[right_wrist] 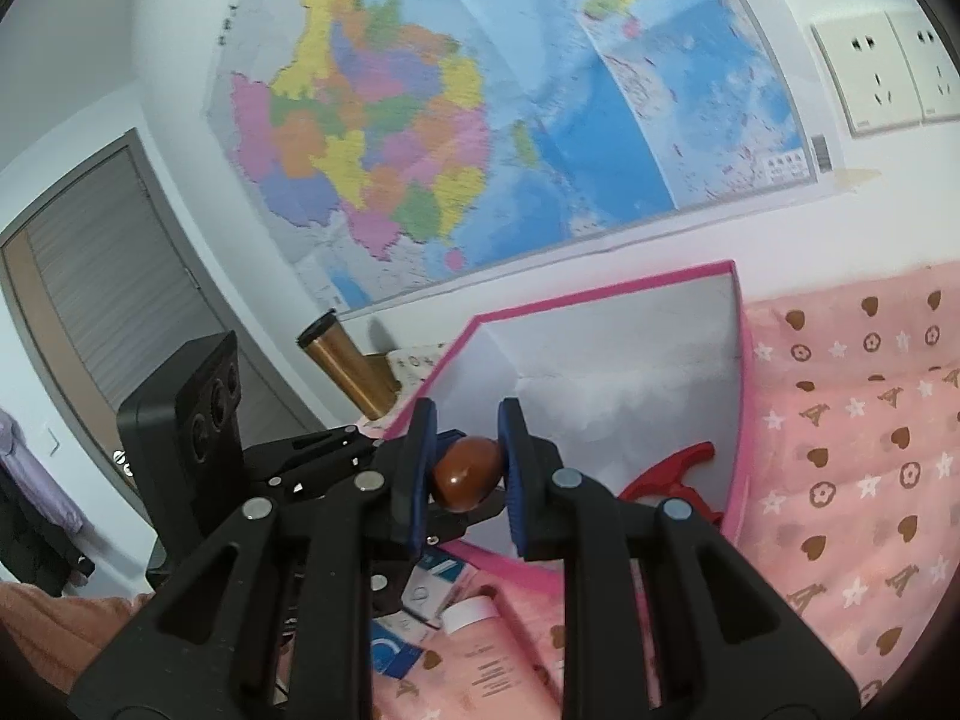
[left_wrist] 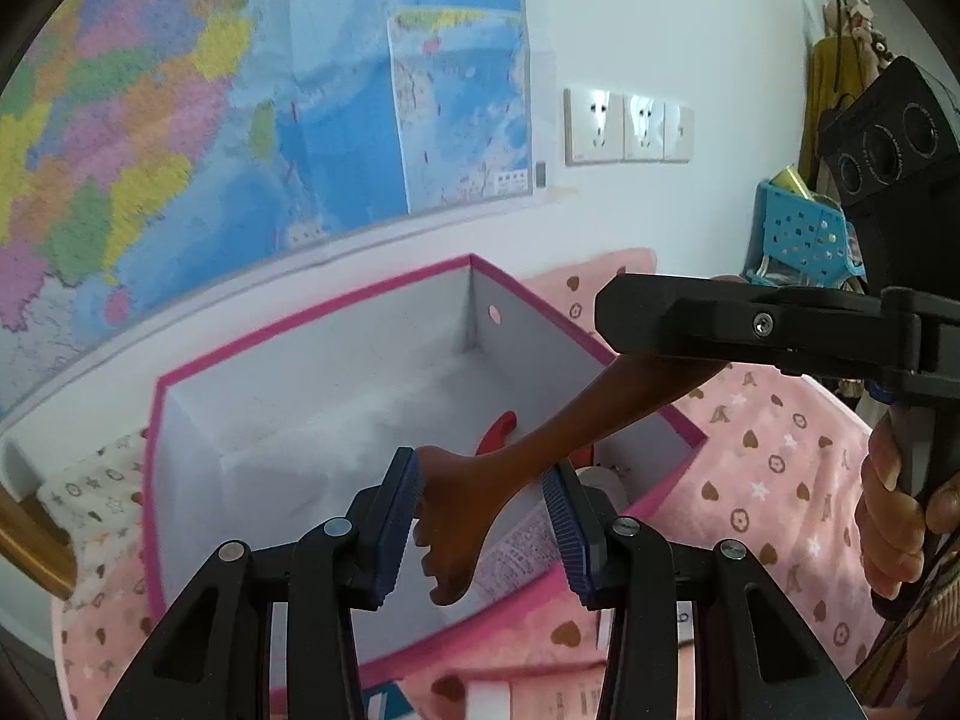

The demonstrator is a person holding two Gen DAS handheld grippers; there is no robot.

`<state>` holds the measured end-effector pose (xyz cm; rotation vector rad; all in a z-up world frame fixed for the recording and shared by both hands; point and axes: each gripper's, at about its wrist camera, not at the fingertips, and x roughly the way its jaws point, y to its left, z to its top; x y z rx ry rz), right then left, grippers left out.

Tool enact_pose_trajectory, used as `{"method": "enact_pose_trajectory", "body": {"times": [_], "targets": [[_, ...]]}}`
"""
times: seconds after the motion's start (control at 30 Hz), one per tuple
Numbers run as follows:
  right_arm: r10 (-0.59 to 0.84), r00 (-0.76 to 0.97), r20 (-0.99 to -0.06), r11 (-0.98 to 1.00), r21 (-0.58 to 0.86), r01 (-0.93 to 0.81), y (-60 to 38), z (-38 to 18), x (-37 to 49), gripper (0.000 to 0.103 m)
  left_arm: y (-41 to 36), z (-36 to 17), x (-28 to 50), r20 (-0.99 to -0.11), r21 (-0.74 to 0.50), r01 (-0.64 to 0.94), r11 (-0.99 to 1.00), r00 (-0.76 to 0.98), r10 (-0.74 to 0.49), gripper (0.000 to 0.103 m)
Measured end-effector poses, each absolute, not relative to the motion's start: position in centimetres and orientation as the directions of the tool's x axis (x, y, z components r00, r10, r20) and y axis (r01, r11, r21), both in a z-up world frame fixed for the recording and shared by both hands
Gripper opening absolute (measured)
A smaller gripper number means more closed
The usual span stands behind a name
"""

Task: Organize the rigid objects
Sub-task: 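Lift and carry the wooden massager with the right gripper over the magenta box, then open the right gripper to drop the massager into the box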

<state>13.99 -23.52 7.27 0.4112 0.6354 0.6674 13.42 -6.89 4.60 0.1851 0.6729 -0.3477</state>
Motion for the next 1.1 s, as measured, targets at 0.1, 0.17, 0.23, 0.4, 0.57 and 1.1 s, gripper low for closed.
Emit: {"method": "enact_pose_trajectory", "body": {"times": [0.1, 0.17, 0.23, 0.4, 0.57, 1.1], "targets": [[0.672, 0.602, -0.430, 0.724, 0.549, -0.417, -23.9, 6.2, 15.0, 0.023, -7.0, 3.7, 14.6, -0.668, 0.031, 0.380, 0.925, 0.696, -0.263, 0.043], [0.670, 0.594, -0.446, 0.727, 0.555, -0.404, -24.1, 5.5, 15.6, 0.023, -7.0, 3.0, 15.3, -0.688, 0.005, 0.387, 0.922, 0.671, -0.277, 0.043], [0.663, 0.587, -0.465, 0.735, 0.554, -0.391, -24.2, 4.9, 16.1, 0.023, -7.2, 2.3, 15.7, -0.704, 0.002, 0.388, 0.922, 0.656, -0.274, 0.043], [0.610, 0.596, -0.521, 0.780, 0.524, -0.341, -24.6, 3.4, 16.8, 0.024, -7.3, 1.5, 15.9, -0.719, 0.003, 0.383, 0.924, 0.642, -0.264, 0.044], [0.554, 0.637, -0.536, 0.815, 0.504, -0.285, -26.0, 3.1, 16.4, 0.028, -6.3, 2.1, 14.5, -0.700, -0.019, 0.387, 0.922, 0.654, -0.289, 0.046], [0.583, 0.610, -0.536, 0.808, 0.461, -0.367, -24.4, 3.8, 10.1, 0.045, -0.5, 4.2, 6.2, -0.592, -0.079, 0.324, 0.943, 0.745, -0.306, 0.059]]}}
